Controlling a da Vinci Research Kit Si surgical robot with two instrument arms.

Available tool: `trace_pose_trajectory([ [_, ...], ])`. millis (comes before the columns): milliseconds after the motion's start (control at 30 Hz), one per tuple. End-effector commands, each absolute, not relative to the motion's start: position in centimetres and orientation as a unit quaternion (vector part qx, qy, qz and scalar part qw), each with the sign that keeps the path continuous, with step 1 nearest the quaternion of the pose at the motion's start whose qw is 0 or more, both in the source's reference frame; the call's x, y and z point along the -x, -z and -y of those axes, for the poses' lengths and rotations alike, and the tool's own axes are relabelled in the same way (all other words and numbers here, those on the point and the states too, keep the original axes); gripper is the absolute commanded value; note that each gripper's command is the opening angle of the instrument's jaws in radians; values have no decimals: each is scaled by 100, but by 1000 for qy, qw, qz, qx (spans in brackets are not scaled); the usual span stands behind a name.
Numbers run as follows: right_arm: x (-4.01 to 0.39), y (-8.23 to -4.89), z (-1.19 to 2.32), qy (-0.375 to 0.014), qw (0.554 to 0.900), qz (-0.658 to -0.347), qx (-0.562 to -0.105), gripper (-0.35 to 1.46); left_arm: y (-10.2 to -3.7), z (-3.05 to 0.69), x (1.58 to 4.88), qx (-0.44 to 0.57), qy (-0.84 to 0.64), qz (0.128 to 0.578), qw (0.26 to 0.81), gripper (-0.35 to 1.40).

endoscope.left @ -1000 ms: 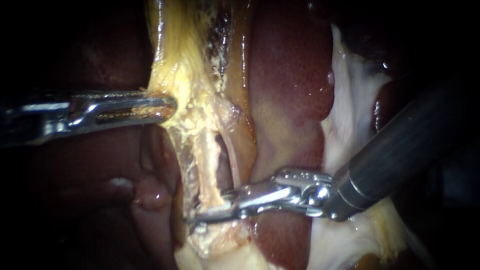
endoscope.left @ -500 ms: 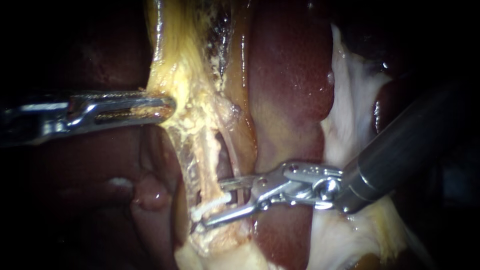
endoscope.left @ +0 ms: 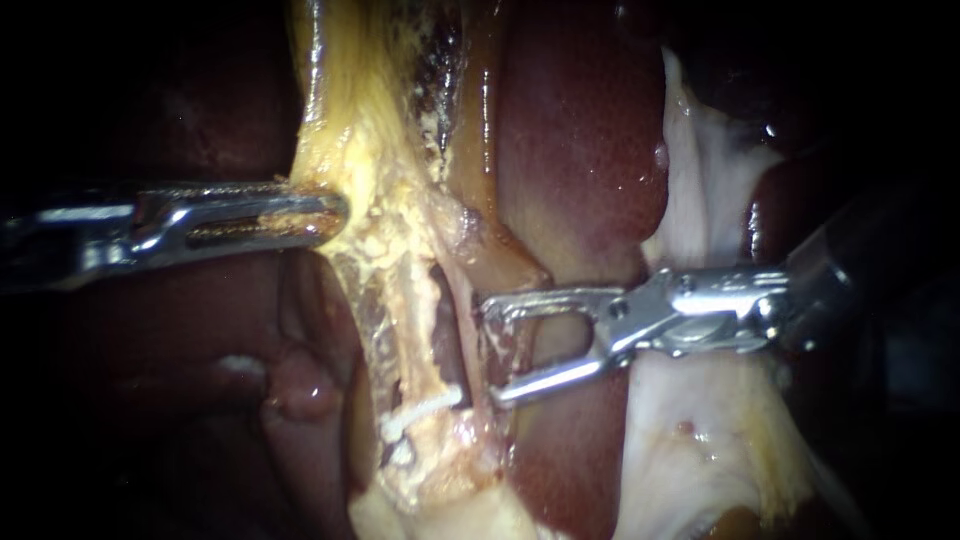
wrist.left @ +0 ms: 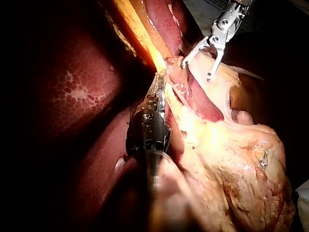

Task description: Going back first clip left tube

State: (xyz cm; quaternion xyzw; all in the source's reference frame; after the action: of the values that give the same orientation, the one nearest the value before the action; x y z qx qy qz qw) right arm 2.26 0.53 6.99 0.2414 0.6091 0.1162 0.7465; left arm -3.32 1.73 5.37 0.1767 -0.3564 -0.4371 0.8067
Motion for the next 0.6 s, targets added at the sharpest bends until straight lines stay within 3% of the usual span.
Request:
trace_pose_trajectory([
  [33,-222,-694,-56,-115,747,-610,-237,60,-540,-173,332,-177,437,356,807,-35],
  [367,-213,-671,-62,-103,743,-622,-222,60,-583,-171,328,-176,441,358,804,-35],
  [600,-213,-672,-62,-103,744,-622,-222,60,-634,-158,350,-191,441,349,804,-35],
])
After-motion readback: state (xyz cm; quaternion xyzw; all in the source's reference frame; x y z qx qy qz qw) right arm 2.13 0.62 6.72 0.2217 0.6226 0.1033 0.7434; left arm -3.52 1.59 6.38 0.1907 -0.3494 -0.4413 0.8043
